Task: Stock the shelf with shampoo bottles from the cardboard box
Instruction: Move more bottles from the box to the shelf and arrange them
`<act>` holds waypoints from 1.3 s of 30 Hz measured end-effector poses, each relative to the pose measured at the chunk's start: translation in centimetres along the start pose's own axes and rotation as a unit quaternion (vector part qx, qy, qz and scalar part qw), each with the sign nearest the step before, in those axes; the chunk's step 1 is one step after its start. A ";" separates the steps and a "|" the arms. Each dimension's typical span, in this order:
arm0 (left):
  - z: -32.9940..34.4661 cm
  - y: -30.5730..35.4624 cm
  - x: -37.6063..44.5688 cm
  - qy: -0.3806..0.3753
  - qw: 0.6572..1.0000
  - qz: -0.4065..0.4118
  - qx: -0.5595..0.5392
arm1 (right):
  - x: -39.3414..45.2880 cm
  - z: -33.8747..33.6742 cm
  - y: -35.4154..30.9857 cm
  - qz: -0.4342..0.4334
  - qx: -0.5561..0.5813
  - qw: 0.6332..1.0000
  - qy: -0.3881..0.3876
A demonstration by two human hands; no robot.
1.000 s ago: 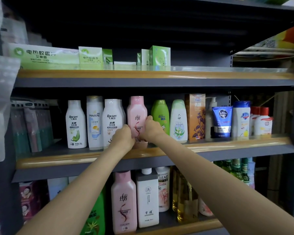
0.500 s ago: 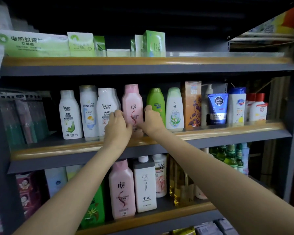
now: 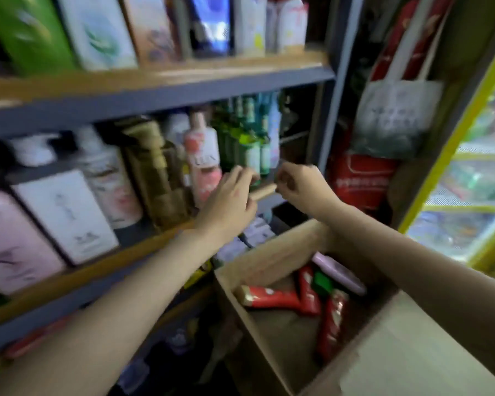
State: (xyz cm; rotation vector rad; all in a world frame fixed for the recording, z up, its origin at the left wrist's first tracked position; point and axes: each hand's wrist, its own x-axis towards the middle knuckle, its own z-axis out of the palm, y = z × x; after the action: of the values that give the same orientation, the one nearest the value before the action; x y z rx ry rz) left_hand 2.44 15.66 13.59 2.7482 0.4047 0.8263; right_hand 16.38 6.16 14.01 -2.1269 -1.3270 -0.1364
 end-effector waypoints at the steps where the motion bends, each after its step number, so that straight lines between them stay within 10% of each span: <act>1: 2.6 0.3 0.0 -0.047 0.999 -0.001 -0.007 | -1.0 0.9 3.5 0.046 -0.031 0.998 -0.042; 6: 13.0 0.3 -1.0 -0.278 0.960 -0.027 0.015 | -5.1 6.5 16.1 0.225 -0.100 0.932 -0.266; 16: 20.7 -2.8 -2.4 -0.352 0.923 -0.144 -0.056 | -5.0 17.2 25.7 0.282 -0.112 0.893 -0.332; 22: 20.2 -3.7 -3.8 -0.358 0.916 -0.171 -0.060 | -5.2 16.1 24.5 0.198 -0.201 0.869 -0.406; 28: 16.2 -1.6 -1.8 -0.360 0.914 -0.165 -0.090 | -0.3 7.5 15.3 0.049 -0.068 0.922 -0.379; 34: 4.9 -0.5 -0.7 -0.114 0.964 -0.186 -0.149 | 3.7 0.2 1.6 -0.029 0.121 0.965 -0.233; 39: -10.4 -1.4 -0.2 0.036 0.973 -0.160 -0.164 | 5.7 -5.3 -10.3 -0.111 0.354 0.912 -0.174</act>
State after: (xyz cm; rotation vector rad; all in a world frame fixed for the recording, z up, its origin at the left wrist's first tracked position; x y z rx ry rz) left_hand -3.90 18.46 21.48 2.2778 0.6429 0.8228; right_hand 11.73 10.73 25.08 -1.4124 -1.5160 0.5790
